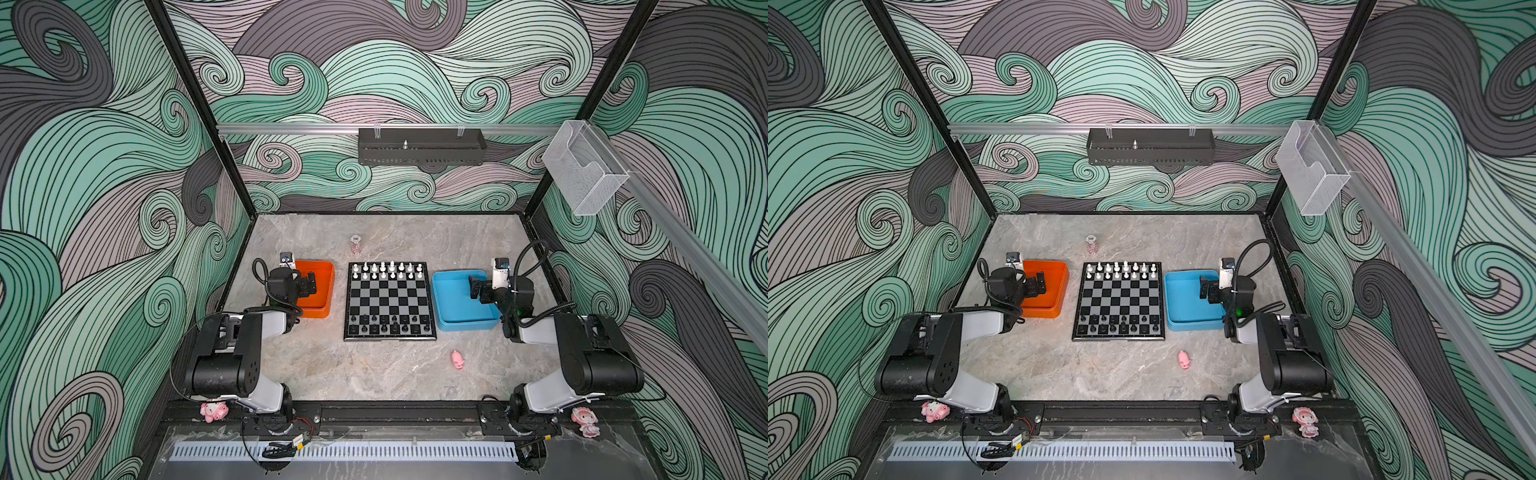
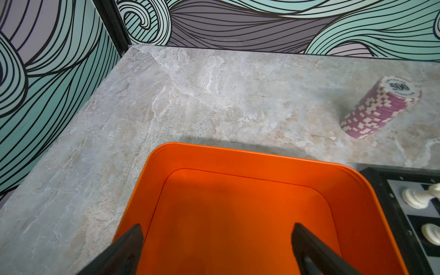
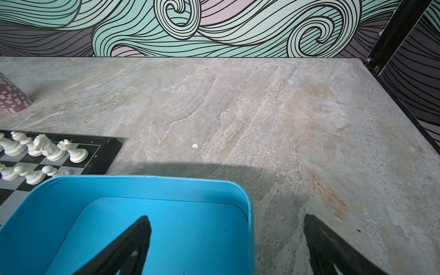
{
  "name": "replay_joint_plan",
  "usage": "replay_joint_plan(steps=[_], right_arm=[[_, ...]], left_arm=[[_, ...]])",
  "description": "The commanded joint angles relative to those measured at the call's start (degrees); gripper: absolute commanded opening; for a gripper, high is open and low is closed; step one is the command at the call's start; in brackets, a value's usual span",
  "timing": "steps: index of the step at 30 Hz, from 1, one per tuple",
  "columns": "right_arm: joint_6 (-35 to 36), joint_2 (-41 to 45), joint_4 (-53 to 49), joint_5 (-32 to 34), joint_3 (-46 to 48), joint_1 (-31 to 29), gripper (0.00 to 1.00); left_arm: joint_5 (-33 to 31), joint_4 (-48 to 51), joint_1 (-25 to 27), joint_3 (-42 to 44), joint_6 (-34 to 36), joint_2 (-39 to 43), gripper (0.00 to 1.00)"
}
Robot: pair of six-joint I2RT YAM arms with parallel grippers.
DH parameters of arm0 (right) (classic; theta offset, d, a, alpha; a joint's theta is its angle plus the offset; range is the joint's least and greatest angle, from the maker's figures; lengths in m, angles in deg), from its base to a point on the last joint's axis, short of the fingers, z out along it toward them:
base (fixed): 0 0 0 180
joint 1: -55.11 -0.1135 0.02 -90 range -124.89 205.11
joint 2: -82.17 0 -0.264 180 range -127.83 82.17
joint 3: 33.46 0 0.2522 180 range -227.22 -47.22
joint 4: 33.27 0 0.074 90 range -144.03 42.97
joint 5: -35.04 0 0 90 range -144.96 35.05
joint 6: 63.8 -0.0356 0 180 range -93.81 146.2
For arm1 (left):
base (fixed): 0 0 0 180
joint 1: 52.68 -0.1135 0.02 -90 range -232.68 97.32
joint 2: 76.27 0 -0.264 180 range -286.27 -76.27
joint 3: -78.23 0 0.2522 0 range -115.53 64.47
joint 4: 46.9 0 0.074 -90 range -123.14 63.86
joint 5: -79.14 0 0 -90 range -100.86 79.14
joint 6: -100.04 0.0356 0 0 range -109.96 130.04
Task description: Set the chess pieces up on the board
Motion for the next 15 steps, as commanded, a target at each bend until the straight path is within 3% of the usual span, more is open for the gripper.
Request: replay_joint_plan(steps=[1, 15], right_arm=[[0.60, 0.46, 1.89, -0.87, -0.48, -0.05, 0.99], [0.47, 0.35, 1.87, -0.87, -0.48, -0.01, 0.99]], left_arm=[[0.78, -1.72, -0.46, 0.27, 0.36, -0.65, 0.99], [2.55, -1.48, -1.34, 0.25, 0.00, -0.57, 0.99]])
